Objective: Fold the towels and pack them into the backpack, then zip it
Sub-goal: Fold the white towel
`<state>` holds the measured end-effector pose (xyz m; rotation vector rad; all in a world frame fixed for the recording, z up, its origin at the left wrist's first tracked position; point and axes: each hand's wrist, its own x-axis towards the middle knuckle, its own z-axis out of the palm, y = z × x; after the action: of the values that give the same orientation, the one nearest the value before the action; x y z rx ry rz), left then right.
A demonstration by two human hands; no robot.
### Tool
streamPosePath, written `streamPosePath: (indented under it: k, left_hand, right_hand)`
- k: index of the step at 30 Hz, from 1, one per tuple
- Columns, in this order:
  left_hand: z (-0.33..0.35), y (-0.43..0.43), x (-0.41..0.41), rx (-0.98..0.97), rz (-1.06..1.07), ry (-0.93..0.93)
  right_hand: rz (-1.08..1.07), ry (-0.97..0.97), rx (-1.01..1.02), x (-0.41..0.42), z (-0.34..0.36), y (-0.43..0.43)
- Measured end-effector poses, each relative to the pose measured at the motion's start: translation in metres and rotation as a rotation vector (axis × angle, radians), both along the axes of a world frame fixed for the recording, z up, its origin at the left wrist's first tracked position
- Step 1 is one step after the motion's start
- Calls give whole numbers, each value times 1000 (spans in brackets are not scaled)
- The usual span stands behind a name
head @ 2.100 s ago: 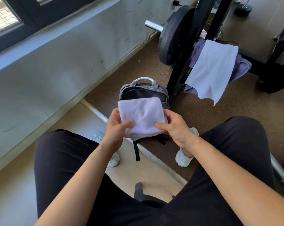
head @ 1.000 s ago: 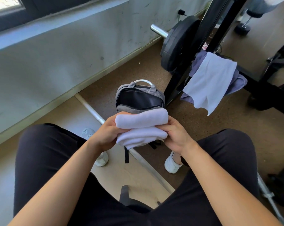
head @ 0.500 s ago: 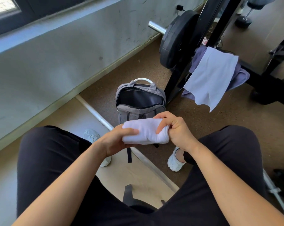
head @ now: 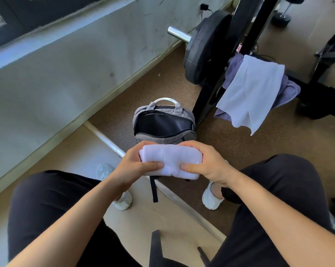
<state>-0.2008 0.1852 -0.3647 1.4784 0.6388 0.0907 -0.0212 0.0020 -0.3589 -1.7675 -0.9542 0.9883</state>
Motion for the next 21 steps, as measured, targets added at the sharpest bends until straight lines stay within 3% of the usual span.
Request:
streamPosePath:
  k: [6, 10, 12, 16, 21]
  left_hand:
    - [-11, 48, 43, 118, -44, 88]
    - [-30, 92, 80, 279, -103, 171]
    - [-47, 113, 94, 426, -139, 241]
    - [-97, 143, 112, 954, -255, 365]
    - [-131, 149, 117, 1093, -453, 342]
  right_hand:
    - [-117, -13, 67, 40, -5, 42]
    - [-178, -12, 2, 78, -19, 74]
    - [-221, -25, -73, 94, -31, 90]
    - [-212, -30, -161, 116, -54, 117]
    - [31, -251, -337, 116, -81, 154]
